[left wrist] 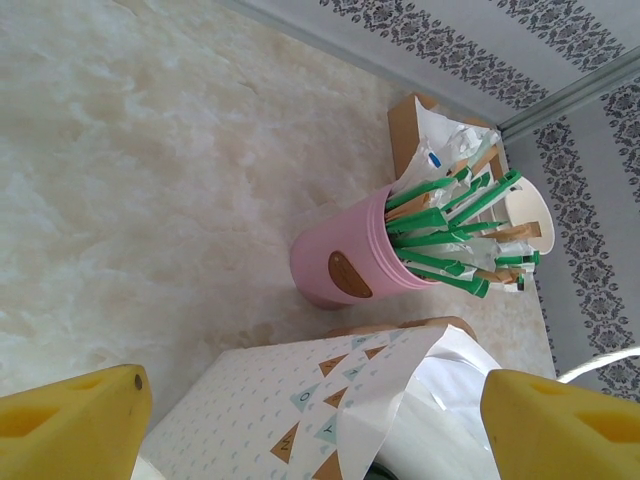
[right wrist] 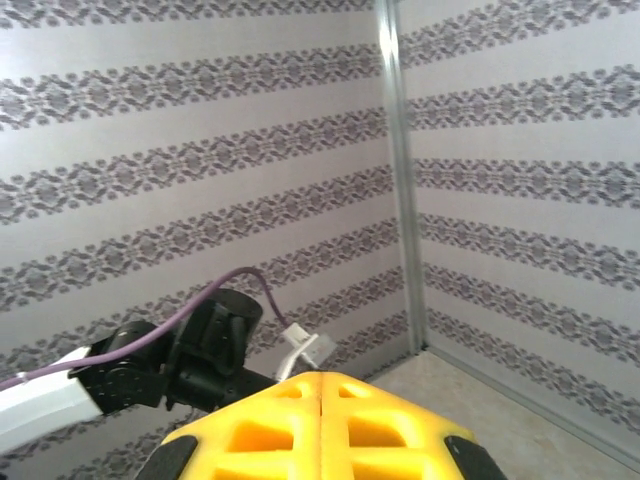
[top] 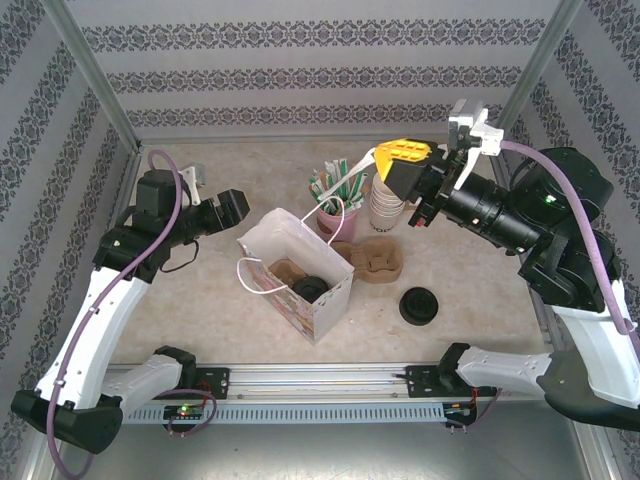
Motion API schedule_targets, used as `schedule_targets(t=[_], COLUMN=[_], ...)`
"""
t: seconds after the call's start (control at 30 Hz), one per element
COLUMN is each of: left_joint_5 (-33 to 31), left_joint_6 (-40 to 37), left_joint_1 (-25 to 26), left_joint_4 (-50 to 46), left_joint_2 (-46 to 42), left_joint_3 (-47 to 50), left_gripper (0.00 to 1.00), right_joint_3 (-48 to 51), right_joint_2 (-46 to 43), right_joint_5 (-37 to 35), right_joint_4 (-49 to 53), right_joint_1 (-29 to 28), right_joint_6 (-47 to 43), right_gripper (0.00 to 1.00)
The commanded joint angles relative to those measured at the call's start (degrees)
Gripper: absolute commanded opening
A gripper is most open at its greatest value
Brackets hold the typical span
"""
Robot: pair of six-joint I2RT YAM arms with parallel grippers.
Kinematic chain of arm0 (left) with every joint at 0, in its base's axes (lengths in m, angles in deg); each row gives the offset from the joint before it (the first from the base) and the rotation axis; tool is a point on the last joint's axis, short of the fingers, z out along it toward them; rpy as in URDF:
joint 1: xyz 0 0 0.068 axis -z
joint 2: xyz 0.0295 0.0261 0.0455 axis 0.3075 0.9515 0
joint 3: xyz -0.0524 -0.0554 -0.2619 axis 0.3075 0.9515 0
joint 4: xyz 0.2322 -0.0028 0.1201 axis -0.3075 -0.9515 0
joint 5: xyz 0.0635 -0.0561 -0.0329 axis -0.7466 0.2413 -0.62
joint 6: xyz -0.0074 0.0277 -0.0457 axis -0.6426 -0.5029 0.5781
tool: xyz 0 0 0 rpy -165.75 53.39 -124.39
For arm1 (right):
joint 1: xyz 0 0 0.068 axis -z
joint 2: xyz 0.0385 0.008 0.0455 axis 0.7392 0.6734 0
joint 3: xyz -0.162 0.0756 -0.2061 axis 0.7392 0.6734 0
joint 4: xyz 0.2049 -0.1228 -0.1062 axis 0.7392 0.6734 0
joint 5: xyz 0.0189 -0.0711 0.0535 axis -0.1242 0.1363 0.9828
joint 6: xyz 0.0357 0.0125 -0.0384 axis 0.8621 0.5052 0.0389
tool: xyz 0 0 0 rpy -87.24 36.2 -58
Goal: Pack the takeout coffee
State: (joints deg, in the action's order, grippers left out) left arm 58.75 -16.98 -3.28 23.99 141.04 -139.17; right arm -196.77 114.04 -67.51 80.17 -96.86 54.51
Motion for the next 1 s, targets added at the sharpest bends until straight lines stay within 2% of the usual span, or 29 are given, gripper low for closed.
schedule_targets(t=[0.0,0.23,0.77,0.97], left_joint_5=[-0.7,-0.8,-0.2,-1.5], left_joint_6=[0.2,0.5,0.3,-1.3], left_joint_1=[0.5,0.5,0.6,0.5], left_joint_4=[1.5,1.8,3.4,3.7], left_joint_2=[-0.9,-1.5,-1.4,-0.8], left_joint_3=[0.6,0.8,2.2,2.9], left_gripper=[0.86,0.86,0.87,0.87], right_joint_3=[-1.0,3.7,21.2,21.9], right_joint_2=[0.9,5.0,11.9,15.2], right_joint_5=[3.0,3.0,-1.8,-1.6], right_joint_4=[-2.9,-6.0,-12.9,-14.4], right_joint_1=[-2.0,-5.1,-5.1,-5.0], right_joint_6=[0.4,2.6,6.9,8.0], right_gripper=[0.00,0.00,0.00,0.02])
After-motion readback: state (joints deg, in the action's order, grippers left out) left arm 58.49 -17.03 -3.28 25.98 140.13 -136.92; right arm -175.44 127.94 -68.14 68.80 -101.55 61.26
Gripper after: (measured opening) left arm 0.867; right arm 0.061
